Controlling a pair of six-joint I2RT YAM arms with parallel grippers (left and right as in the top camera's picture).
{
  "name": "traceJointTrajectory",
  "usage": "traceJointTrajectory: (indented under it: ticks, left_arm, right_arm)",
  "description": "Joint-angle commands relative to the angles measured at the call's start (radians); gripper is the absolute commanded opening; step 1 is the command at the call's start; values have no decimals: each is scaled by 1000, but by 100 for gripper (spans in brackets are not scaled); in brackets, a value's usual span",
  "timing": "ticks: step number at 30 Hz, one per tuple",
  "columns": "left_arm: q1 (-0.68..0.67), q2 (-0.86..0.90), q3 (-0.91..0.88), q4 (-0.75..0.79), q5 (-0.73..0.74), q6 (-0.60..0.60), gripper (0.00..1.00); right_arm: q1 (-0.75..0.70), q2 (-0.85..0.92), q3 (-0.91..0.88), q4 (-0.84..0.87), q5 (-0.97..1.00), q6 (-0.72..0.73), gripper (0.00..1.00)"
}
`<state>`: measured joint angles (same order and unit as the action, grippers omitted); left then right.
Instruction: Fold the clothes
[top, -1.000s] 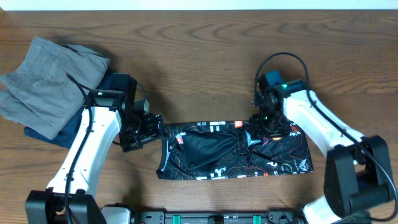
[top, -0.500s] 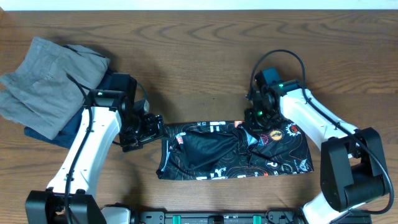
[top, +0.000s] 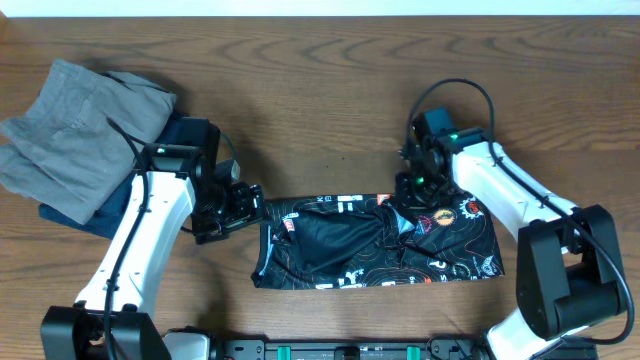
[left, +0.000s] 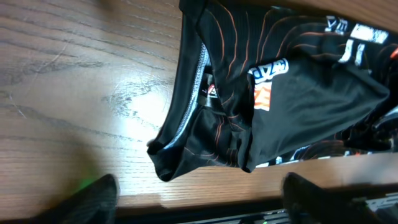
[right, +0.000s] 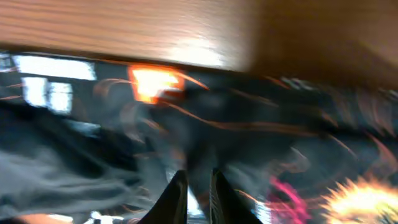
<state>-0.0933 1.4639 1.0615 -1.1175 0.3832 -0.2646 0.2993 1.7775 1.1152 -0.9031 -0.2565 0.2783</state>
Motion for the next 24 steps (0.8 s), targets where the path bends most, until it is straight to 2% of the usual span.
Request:
traceJointTrajectory:
  ticks: [1,3,6,10,12,17,24]
  left_arm:
    - [4,-9,17,6,-75,1,95]
    - [4,-9,10,25,-101,2,98]
    - [3,-6,-21,72,-86,42,98]
    - [2,29,-63,135,25,157,98]
    - [2,53,-84,175,58,187,98]
    - [-5,127,-114,223,181,227,98]
    - [-57,219,-147,262,185,227,98]
  right_arm:
    - [-31,-62,11,-30,157,95,13]
    - [-45,-108,12,-33,193,96,16]
    - [-79,-194,18,-32,216,95,21]
    - [-140,-317,18,-38,195,82,56]
    - [-164,-364,18,-54,177,60,64]
    - [-196,-408,18,-110,181,39,63]
    - [-205,-401,16,-130,182,39,60]
